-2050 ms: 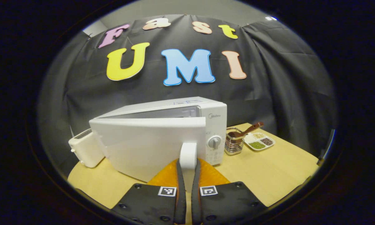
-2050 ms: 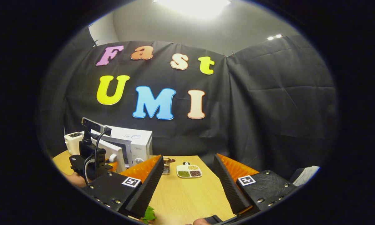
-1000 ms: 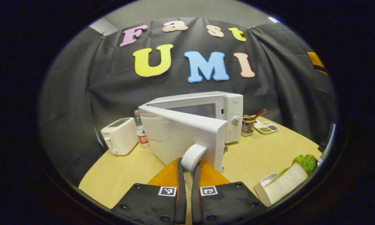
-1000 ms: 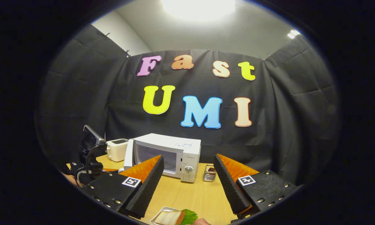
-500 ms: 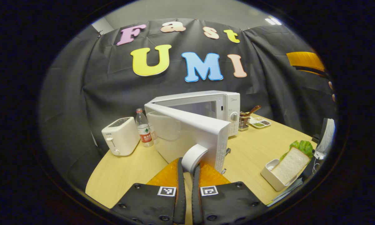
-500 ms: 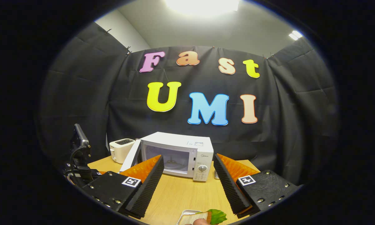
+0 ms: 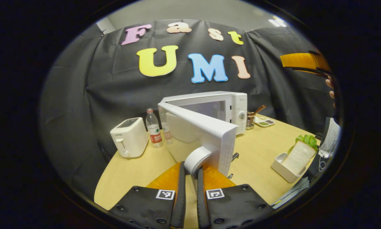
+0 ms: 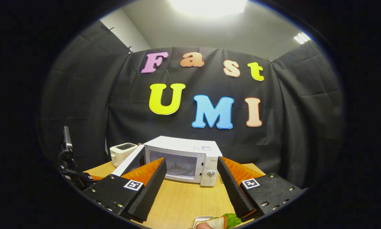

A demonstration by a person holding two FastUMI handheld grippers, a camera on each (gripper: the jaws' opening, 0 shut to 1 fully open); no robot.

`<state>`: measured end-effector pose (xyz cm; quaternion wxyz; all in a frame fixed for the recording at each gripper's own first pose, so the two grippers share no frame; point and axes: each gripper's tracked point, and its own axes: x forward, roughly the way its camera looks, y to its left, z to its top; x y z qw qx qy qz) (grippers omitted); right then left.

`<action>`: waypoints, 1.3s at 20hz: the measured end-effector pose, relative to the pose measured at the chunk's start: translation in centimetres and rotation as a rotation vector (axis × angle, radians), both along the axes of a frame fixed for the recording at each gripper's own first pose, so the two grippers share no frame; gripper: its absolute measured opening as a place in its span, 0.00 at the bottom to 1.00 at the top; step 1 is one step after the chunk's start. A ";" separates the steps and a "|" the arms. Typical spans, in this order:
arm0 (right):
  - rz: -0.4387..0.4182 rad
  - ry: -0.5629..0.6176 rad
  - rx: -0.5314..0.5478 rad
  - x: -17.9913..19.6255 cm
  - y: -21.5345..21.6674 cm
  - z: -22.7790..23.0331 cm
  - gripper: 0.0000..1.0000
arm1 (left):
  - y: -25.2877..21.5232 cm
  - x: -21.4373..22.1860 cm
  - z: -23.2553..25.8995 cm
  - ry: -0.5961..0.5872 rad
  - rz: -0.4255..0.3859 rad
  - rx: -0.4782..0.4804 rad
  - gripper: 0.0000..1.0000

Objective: Open the microwave oven with the left hand, put the food in, and close the microwave oven.

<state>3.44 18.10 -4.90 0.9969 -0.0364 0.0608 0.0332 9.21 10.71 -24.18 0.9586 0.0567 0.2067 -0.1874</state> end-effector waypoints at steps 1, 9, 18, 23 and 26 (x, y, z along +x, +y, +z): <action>0.003 -0.001 0.005 0.0 0.0 0.1 0.97 | 1.2 0.0 -0.3 0.009 0.029 0.003 0.23; 0.065 0.084 0.063 -0.4 -2.6 -1.3 0.97 | 8.1 -2.0 1.1 -0.004 0.348 -0.016 0.77; 0.088 0.395 0.261 -1.6 -8.3 -8.2 0.97 | 9.3 -5.9 13.2 -0.226 0.512 -0.006 0.99; 0.053 0.583 0.351 -3.2 -11.5 -14.2 0.98 | 6.6 -6.5 18.6 -0.323 0.509 -0.015 0.99; 0.034 0.659 0.347 -4.0 -13.0 -16.9 0.98 | 4.9 -7.0 20.3 -0.353 0.496 -0.001 0.99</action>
